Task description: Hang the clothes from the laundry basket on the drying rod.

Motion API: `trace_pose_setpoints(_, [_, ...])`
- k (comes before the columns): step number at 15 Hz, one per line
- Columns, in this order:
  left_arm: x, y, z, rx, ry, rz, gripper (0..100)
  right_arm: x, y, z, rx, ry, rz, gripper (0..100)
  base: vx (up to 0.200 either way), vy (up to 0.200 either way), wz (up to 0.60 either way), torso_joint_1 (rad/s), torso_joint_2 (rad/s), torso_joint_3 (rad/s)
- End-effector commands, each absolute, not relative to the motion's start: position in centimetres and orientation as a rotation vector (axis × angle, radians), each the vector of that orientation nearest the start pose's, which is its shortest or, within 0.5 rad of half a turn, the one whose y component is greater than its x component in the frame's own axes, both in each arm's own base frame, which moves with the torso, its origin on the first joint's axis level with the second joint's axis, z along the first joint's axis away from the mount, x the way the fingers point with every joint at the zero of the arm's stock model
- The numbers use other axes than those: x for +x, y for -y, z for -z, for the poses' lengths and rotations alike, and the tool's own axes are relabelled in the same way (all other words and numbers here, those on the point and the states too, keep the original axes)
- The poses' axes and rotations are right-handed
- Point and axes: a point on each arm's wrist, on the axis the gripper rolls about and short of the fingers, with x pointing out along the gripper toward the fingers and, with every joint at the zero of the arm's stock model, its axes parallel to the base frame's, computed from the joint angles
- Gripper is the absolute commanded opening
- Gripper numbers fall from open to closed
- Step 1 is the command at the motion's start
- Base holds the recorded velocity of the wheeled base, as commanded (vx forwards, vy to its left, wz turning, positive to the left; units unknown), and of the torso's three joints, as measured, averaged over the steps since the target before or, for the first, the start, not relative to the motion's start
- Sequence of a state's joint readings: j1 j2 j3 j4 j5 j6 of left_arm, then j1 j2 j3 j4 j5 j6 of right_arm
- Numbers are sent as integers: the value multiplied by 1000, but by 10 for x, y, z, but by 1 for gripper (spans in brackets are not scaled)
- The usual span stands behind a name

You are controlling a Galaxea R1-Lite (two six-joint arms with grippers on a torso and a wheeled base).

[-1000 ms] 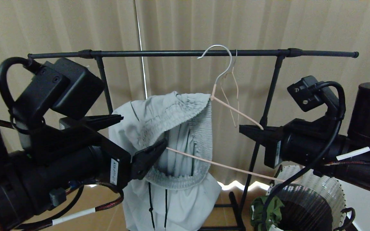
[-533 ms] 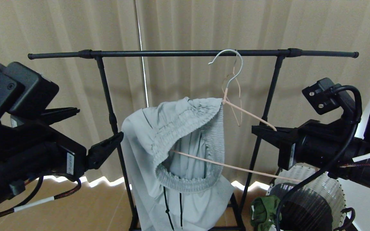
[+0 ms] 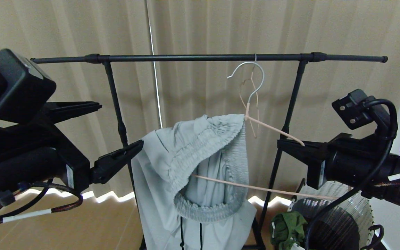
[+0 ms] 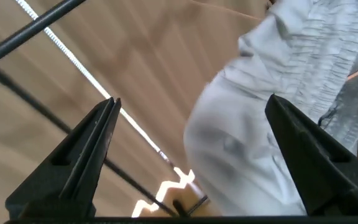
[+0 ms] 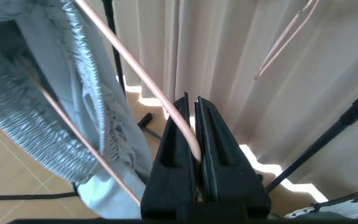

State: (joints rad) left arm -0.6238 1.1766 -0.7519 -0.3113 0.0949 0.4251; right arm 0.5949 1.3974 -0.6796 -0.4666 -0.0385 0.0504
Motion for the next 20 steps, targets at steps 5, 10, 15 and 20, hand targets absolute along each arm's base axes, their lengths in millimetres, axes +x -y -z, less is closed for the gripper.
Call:
trace_pose_setpoints(5, [178, 119, -271, 484, 21, 631, 100, 189, -129, -211, -36, -257, -612, 0, 0, 0, 0, 0, 0, 0])
trace_pose_setpoints(10, [201, 136, -263, 623, 57, 777, 100, 190, -133, -210, -38, -264, -648, 0, 0, 0, 0, 0, 0, 0])
trace_pose_setpoints(15, [192, 151, -262, 616, 81, 879, 100, 191, -140, -209, -40, -264, -685, 0, 0, 0, 0, 0, 0, 0])
trace_pose_setpoints(20, [206, 154, -244, 629, 9, 875, 100, 187, -148, -213, -49, -196, -781, 0, 0, 0, 0, 0, 0, 0])
